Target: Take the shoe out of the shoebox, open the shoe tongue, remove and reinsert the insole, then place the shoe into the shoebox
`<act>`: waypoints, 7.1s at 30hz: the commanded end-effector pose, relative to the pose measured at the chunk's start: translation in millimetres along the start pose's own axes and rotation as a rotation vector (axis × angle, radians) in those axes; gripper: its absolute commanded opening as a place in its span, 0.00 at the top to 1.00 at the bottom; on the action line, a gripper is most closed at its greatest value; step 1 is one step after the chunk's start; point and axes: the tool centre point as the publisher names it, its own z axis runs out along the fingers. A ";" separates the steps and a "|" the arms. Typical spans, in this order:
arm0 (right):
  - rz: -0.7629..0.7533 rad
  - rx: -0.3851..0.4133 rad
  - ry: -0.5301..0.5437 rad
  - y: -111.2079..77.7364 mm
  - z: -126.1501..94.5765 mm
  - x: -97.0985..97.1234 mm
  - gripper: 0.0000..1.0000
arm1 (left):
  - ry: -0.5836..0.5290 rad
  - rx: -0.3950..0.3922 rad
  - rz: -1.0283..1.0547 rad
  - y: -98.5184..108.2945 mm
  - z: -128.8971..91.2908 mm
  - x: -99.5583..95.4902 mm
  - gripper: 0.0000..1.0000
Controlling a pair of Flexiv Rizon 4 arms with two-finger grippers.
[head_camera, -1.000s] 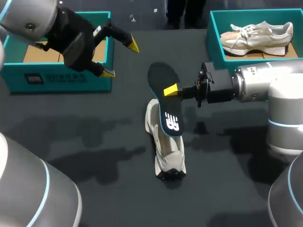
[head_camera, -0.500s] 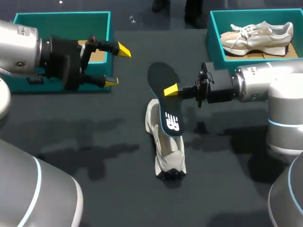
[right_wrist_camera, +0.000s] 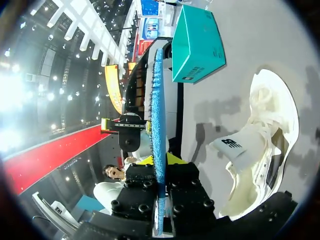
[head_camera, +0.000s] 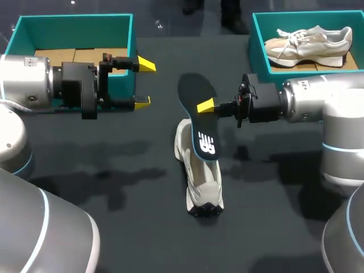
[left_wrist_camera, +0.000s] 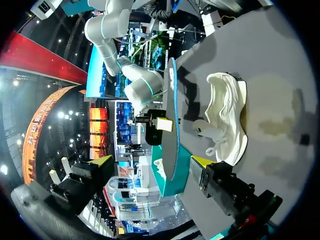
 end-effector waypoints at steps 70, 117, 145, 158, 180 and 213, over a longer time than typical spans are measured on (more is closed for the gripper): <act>0.035 -0.005 0.077 -5.3 22.4 4.3 1.00 | -0.041 -0.036 -0.074 -9.0 107.7 44.5 1.00; -0.621 0.389 -0.386 -51.7 -72.0 -30.5 0.00 | 0.067 0.060 -0.218 -73.3 18.4 27.7 1.00; -0.955 0.567 -0.670 -106.7 -123.5 -65.2 0.00 | 0.197 0.115 -0.448 -167.6 28.8 23.8 1.00; -0.983 0.579 -0.681 -108.1 -123.2 -66.8 0.00 | 0.201 0.126 -0.467 -171.5 29.7 26.5 1.00; -1.251 0.695 -0.844 -114.0 -99.3 -113.5 0.00 | 0.260 0.239 -0.732 -204.6 47.5 63.3 1.00; -1.326 0.719 -0.834 -95.8 -60.7 -151.0 0.00 | 0.206 0.263 -0.736 -195.2 81.0 93.6 1.00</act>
